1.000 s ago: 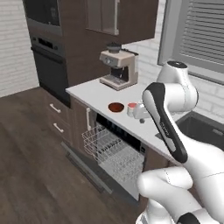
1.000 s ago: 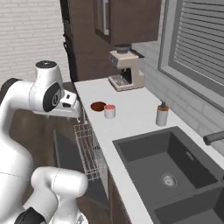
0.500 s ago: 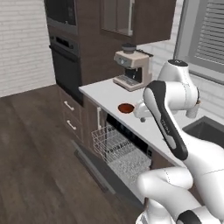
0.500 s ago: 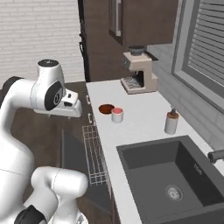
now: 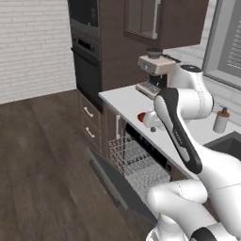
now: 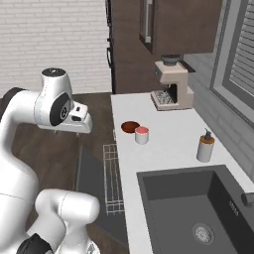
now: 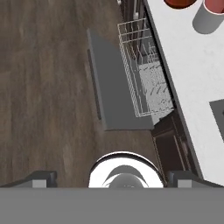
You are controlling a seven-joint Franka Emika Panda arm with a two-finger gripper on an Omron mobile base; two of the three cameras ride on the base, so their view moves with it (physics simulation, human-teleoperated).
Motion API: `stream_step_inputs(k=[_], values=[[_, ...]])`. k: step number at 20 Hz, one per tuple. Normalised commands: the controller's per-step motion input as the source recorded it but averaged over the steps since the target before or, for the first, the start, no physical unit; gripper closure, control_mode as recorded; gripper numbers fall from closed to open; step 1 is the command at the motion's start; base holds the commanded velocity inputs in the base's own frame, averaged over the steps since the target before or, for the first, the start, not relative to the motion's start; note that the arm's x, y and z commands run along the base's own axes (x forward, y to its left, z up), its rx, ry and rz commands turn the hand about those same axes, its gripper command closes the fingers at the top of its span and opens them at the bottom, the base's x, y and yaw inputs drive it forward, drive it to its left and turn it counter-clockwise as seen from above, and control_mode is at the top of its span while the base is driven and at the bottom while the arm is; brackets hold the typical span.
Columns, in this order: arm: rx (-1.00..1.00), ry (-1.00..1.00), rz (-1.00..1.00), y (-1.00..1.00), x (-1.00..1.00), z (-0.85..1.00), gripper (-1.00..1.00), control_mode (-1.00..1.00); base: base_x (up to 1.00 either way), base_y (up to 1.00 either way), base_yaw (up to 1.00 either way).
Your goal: Pick up the cup and bowl from the counter, place them in the dishwasher, and close the dishwasher door.
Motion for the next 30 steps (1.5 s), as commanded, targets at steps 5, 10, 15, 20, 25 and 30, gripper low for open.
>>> stream_step_inputs(k=[5, 10, 15, 20, 25, 30], values=[[0.0, 0.0, 0.0, 0.0, 0.0, 0.0, -1.0, 1.0, 0.36, -0.27, 0.01], [0.0, 0.05, 0.0, -0.1, 0.33, -0.07, -1.0, -1.0, 0.24, 0.0, 0.0], [0.0, 0.16, 0.0, -0.35, 0.83, -0.32, -1.0, -1.0, 0.0, 0.0, 0.0], [-0.03, 0.05, 0.01, -0.06, 0.92, -0.46, -1.0, -1.0, 0.0, 0.0, 0.0], [-0.11, 0.04, 0.01, 0.01, 0.86, -0.36, -1.0, -1.0, 0.0, 0.0, 0.0], [-0.03, 0.03, 0.0, 0.0, 0.94, -0.12, -1.0, -1.0, 0.0, 0.0, 0.0]])
